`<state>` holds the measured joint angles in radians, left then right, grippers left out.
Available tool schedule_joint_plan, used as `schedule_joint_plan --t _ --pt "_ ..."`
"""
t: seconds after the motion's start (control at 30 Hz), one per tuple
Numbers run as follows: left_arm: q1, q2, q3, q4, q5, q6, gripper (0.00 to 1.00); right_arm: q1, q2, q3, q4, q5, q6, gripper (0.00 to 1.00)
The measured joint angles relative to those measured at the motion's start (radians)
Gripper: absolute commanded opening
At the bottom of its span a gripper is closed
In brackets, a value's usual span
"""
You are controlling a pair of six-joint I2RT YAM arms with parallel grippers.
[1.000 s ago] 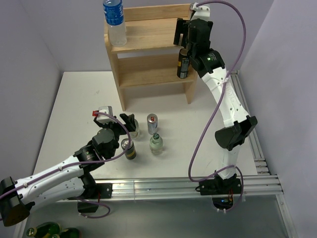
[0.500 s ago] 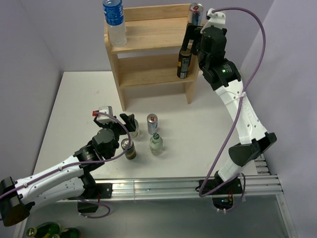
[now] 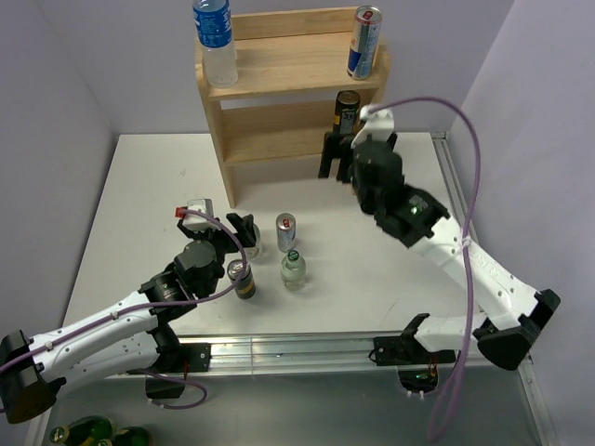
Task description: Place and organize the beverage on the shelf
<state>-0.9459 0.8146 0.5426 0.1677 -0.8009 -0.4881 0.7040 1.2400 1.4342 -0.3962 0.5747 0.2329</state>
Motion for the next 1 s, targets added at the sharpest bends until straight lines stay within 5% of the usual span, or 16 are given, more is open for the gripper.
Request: schedule_joint_plan --t 0.2,0.57,0.73,1.0 --pt "0.001 0.039 0.0 0.012 0.198 0.036 0.98 0.164 -0.194 -0.283 -0.002 0.053 0.095 0.98" --pt "-0.065 0.152 0.0 0.03 0.489 0.05 0.98 0.187 -0.412 -0.495 -0.018 0.092 0.198 0.98" --pt "-0.142 0.172 0.004 0.01 0.462 0.051 0.98 0.188 -0.443 -0.541 -0.016 0.091 0.209 0.98" --pt "-0.229 0.059 0.047 -0.161 0.218 0.013 0.97 0.188 -0.486 -0.607 -0.015 0.092 0.221 0.98"
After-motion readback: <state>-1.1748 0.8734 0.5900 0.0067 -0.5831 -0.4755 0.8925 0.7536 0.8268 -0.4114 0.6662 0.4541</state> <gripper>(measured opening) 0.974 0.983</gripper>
